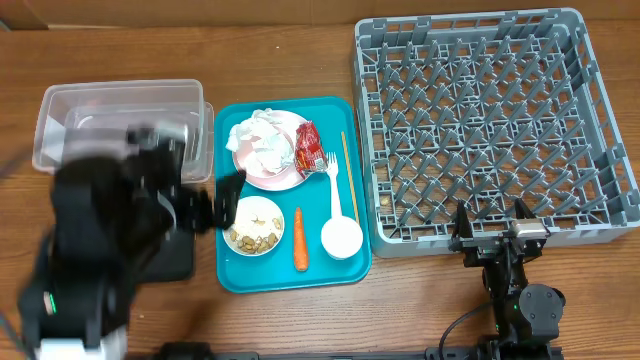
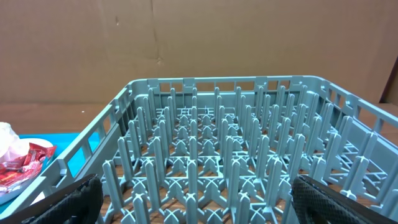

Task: Sort waste into correct bins and load items into the dishwasher
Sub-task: 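Move the left gripper over the white tissue on the pink plate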

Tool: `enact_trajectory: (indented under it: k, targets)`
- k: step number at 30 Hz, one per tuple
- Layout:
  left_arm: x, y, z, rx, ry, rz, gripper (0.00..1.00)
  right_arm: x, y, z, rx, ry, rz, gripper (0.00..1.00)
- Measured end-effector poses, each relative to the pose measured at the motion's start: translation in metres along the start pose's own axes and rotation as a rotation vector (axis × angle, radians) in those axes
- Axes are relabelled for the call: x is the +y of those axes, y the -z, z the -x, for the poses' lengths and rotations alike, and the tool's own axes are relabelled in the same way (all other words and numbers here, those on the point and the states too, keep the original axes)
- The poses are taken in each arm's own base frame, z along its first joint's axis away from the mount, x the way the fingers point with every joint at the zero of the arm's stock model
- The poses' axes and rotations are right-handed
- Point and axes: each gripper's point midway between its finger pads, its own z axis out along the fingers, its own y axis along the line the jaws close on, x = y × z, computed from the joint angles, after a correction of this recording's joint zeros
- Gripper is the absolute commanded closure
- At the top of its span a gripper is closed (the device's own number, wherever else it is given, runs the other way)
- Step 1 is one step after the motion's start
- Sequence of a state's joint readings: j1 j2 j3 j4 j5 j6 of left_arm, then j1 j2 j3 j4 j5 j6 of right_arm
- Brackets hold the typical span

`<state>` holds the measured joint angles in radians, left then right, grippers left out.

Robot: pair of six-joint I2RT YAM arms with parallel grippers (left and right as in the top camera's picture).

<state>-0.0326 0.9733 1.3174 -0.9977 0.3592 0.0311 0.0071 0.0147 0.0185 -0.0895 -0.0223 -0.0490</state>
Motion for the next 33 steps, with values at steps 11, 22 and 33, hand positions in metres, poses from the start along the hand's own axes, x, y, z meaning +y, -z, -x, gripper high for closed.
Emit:
enact_trajectory:
  k: [11, 22, 33]
  targets:
    - [0.016, -0.085, 0.029, 0.260, 0.117, -0.106, 0.00, 0.000, 0.000, 0.000, 0.000, 0.000, 0.000, 0.00]
    - [0.053, -0.144, -0.019, 0.486, 0.241, -0.004, 0.21, 0.000, 0.000, 0.000, 0.000, 0.000, 0.000, 0.00]
    - [0.068, -0.197, -0.042, 0.562, 0.180, 0.156, 0.18, 0.000, 0.000, 0.000, 0.000, 0.000, 0.000, 0.00]
